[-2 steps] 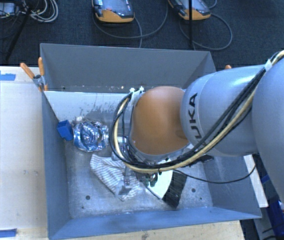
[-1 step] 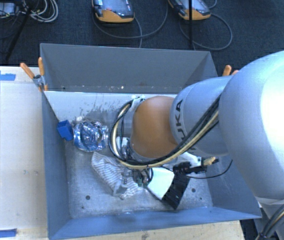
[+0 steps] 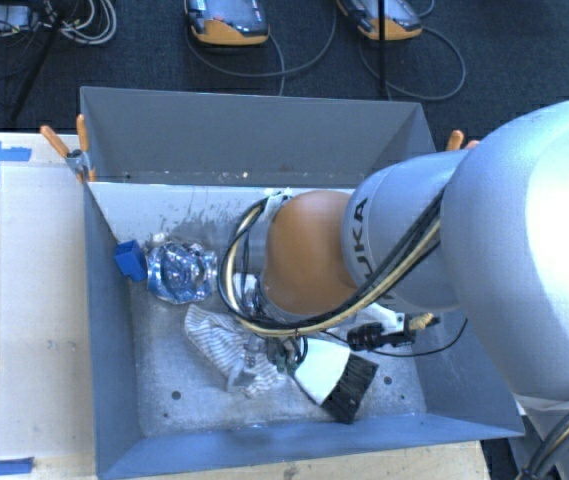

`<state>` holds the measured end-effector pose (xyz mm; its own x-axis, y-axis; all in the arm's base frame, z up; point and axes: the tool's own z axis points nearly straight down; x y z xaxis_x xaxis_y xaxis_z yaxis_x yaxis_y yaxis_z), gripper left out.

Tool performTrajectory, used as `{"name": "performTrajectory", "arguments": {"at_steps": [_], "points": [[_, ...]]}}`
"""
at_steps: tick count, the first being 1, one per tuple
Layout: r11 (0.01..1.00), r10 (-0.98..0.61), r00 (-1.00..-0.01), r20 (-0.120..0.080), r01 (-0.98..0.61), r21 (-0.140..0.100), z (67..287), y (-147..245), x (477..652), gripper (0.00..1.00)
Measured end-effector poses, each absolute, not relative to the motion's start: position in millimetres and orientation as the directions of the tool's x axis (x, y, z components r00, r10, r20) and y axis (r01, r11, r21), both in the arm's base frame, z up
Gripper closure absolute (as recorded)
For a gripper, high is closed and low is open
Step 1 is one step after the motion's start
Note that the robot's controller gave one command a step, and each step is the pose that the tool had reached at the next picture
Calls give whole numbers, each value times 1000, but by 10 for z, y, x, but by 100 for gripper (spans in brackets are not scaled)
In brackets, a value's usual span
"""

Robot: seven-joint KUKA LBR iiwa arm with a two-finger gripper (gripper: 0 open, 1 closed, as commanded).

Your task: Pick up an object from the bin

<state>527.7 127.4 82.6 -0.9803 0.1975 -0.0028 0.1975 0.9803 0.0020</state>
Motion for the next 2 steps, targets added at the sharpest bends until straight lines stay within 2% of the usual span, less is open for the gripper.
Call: {"name": "performTrajectory", "arguments": {"at_steps": [1,2], "points": [[981,195,-981,1,195,0,790,1273,5273,0],[942,334,-942,19,334,-3,777,1454,5309,100]]}}
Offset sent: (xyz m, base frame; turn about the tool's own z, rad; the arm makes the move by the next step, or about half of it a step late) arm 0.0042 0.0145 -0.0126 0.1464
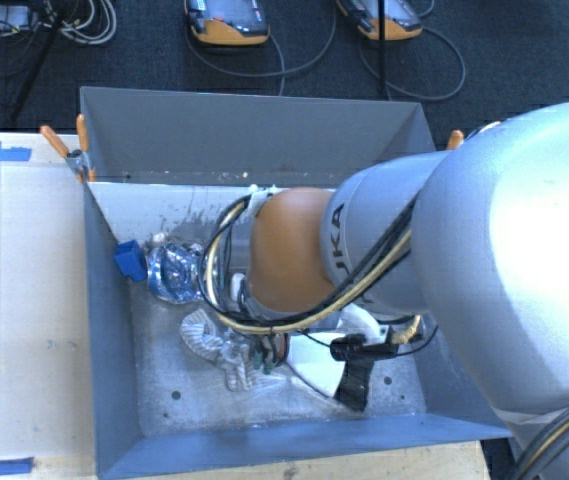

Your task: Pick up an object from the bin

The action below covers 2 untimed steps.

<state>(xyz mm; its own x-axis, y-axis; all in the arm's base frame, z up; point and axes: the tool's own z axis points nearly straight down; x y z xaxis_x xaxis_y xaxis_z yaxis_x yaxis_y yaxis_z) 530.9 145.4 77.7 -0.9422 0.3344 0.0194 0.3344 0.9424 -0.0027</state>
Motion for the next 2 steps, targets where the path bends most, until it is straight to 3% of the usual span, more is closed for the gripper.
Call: {"name": "performTrajectory", "arguments": {"at_steps": [2], "points": [[942,334,-942,17,334,-1,794,1459,5307,100]]}}
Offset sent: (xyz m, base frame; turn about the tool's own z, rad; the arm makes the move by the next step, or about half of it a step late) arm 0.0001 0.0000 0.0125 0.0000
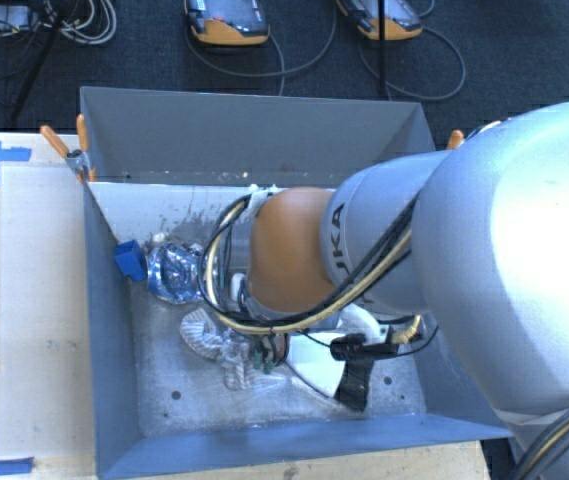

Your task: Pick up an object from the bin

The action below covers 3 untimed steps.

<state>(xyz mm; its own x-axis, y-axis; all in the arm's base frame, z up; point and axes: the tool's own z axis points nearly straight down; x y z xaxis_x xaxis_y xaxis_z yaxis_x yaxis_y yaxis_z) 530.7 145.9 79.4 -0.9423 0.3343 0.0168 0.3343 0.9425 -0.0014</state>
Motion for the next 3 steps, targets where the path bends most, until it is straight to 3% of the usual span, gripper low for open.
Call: {"name": "performTrajectory", "arguments": {"at_steps": [1,3], "points": [[942,334,-942,8,334,-1,862,1449,5299,100],[942,336,-942,4,336,-2,1281,1431,5307,100]]}}
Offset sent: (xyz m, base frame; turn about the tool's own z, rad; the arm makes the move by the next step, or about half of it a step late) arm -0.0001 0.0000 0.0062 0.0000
